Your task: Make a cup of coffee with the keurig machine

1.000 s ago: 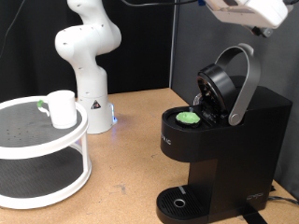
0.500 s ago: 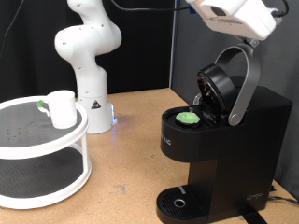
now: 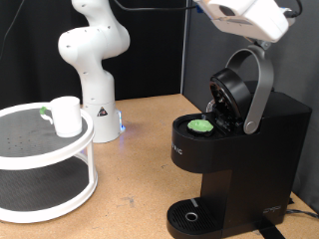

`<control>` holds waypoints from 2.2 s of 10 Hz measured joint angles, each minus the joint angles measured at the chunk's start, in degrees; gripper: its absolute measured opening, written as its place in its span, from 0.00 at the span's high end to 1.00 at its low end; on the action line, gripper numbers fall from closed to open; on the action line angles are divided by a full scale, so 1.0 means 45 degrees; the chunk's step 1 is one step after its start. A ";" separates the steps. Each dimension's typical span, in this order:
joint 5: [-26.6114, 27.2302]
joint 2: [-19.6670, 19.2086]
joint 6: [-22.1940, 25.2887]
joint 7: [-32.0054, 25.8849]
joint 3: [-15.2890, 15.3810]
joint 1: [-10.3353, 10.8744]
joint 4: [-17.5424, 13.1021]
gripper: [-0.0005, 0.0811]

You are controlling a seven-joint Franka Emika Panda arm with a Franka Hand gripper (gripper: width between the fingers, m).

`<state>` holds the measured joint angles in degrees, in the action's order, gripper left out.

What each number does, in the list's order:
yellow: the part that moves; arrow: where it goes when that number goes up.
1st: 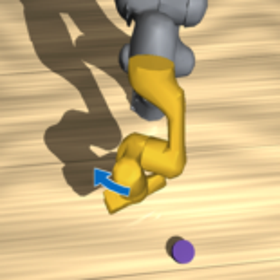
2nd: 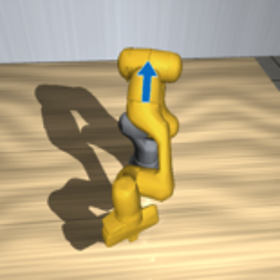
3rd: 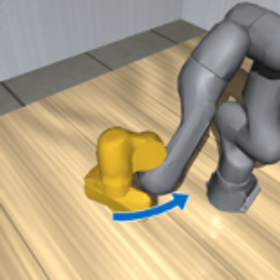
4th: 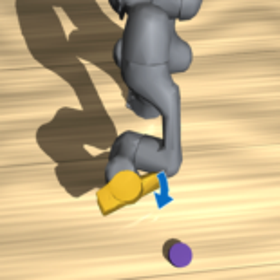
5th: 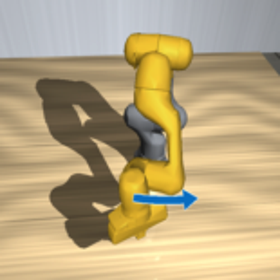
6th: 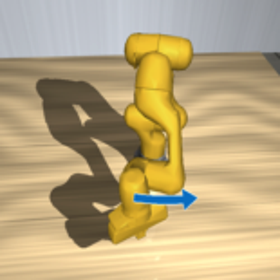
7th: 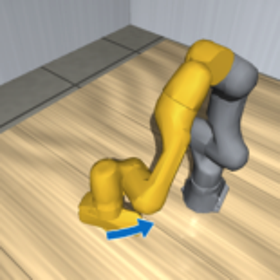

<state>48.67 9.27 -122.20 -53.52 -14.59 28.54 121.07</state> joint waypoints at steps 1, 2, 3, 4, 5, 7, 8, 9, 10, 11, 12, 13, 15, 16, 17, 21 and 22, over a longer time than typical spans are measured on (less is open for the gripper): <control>-0.0154 0.0063 0.0227 0.0000 -0.0122 -0.0117 0.0011 0.99; -0.0270 0.0142 0.0367 0.0000 -0.0234 -0.0242 0.0050 0.99; -0.0332 0.0260 0.0474 -0.0001 -0.0358 -0.0359 0.0127 0.99; -0.0440 0.0380 0.0564 -0.0008 -0.0492 -0.0494 0.0221 0.99; -0.0536 0.0464 0.0673 -0.0032 -0.0639 -0.0616 0.0302 0.99; -0.0878 0.0563 0.1105 -0.0088 -0.1003 -0.0943 0.0424 0.99; -0.1089 0.0571 0.1281 -0.0242 -0.1178 -0.1115 0.0506 0.99; -0.1267 0.0575 0.1423 -0.0481 -0.1342 -0.1247 0.0612 0.99; -0.1494 0.0579 0.1549 -0.0798 -0.1495 -0.1407 0.0751 0.99; -0.1625 0.0582 0.1577 -0.1064 -0.1640 -0.1520 0.0915 0.99; -0.1794 0.0582 0.1578 -0.1312 -0.1765 -0.1659 0.1096 0.99; -0.1929 0.0579 0.1576 -0.1548 -0.1915 -0.1803 0.1308 0.99; -0.2221 0.0528 0.1477 -0.1880 -0.2176 -0.2091 0.1730 0.99; -0.2269 0.0448 0.1340 -0.1968 -0.2277 -0.2163 0.1911 0.99; -0.2269 0.0301 0.1147 -0.2043 -0.2341 -0.2211 0.2018 0.99; -0.1008 0.0083 0.1435 -0.3600 -0.2676 -0.2231 0.2016 0.99; -0.0445 0.0195 0.2017 -0.3978 -0.2792 -0.2231 0.1840 0.99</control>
<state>46.66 10.15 -113.12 -71.42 -27.15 18.50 129.35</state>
